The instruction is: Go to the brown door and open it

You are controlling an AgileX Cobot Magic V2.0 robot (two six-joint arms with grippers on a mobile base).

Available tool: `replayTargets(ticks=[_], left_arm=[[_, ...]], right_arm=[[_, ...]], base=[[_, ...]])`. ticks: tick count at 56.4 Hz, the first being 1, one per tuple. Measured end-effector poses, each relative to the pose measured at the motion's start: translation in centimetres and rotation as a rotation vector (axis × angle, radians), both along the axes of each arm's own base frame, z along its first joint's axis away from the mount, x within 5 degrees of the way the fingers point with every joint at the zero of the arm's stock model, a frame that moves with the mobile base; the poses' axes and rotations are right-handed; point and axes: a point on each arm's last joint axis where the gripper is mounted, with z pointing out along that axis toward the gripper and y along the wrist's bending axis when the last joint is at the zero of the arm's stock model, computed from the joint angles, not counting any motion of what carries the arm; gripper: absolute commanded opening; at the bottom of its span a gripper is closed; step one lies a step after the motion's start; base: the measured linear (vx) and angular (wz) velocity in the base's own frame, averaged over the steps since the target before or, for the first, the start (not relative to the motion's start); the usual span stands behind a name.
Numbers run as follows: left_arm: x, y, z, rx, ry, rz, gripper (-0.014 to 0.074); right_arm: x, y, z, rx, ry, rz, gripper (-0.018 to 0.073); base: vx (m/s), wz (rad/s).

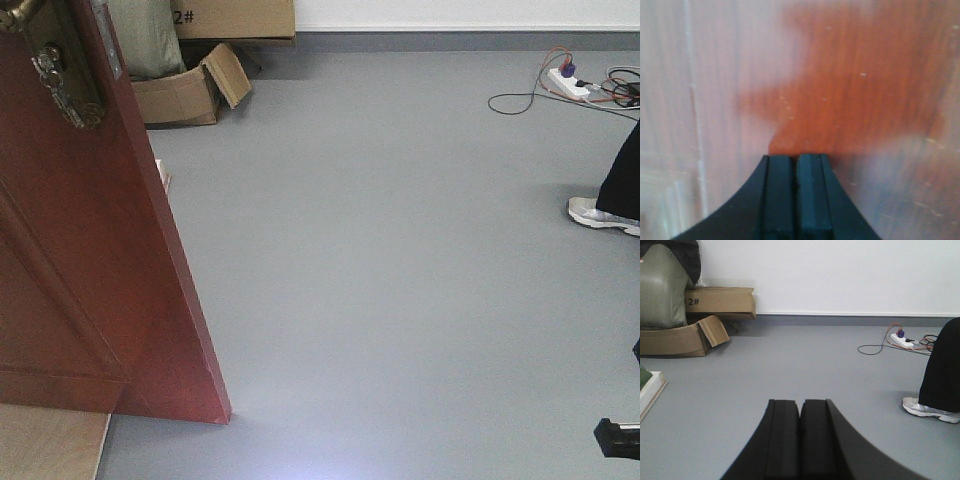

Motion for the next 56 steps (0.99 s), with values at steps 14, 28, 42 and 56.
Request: replayTargets(ticks=[14,28,42,56], left_arm=[[0.0,0.0,0.0,0.0,0.0,0.0,-0.0006],[0.0,0.0,0.0,0.0,0.0,0.0,-0.0006],[0.0,0.0,0.0,0.0,0.0,0.0,-0.0006],[0.0,0.0,0.0,0.0,0.0,0.0,-0.0006]], right_arm=[[0.0,0.0,0.0,0.0,0.0,0.0,0.0],[0.0,0.0,0.0,0.0,0.0,0.0,0.0],[0.0,0.0,0.0,0.0,0.0,0.0,0.0],[0.0,0.0,0.0,0.0,0.0,0.0,0.0]], base=[[0.05,0.02],[0.05,0.01],[0.06,0.02],[0.04,0.02]])
